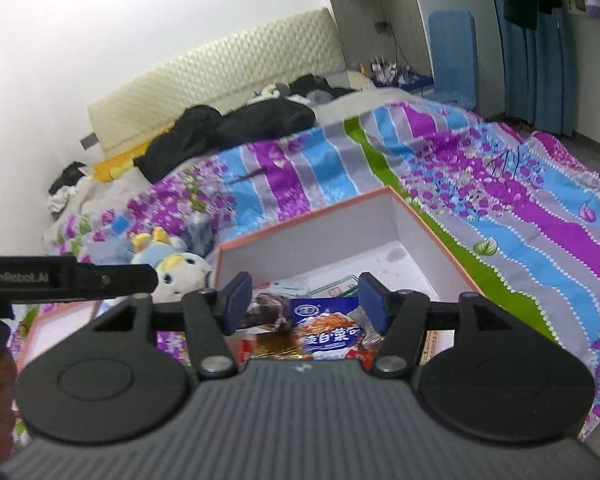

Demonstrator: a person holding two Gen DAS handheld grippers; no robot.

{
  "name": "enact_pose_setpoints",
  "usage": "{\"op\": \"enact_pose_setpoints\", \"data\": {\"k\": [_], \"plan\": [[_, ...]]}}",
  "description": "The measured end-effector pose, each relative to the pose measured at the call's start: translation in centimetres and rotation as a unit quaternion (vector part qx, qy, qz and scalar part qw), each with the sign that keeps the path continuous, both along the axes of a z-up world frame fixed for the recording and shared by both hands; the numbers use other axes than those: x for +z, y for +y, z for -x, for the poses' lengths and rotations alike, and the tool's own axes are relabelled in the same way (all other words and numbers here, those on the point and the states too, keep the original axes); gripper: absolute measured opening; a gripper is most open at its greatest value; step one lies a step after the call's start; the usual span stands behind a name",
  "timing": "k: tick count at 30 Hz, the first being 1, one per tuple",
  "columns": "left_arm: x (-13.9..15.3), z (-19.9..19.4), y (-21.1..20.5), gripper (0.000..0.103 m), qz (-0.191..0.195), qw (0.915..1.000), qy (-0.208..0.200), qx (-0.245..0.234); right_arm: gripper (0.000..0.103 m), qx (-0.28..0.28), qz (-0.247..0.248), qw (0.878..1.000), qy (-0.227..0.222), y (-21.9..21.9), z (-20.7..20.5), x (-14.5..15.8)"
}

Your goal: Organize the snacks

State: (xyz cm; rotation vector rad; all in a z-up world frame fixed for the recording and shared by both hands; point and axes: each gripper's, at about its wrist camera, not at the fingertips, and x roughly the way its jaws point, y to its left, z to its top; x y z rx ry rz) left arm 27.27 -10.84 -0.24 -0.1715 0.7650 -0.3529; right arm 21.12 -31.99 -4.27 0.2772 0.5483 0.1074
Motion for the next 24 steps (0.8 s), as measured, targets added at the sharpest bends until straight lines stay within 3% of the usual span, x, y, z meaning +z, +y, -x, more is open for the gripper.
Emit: {"op": "enact_pose_setpoints", "data": {"k": [10, 24], "plan": [[4.7, 8.4, 2.4, 0.074, 0.000, 0.9986, -0.052, 0.003, 0.061, -0.008, 0.006, 0.999, -0.044, 1.5, 6.8, 3.7], [4.2, 19.7, 4.9, 0.074, -0.005, 0.9977, -0.067, 0.008, 0.061, -0.008, 0.009, 0.998, -0.068, 4.0, 16.3, 4.0]]}}
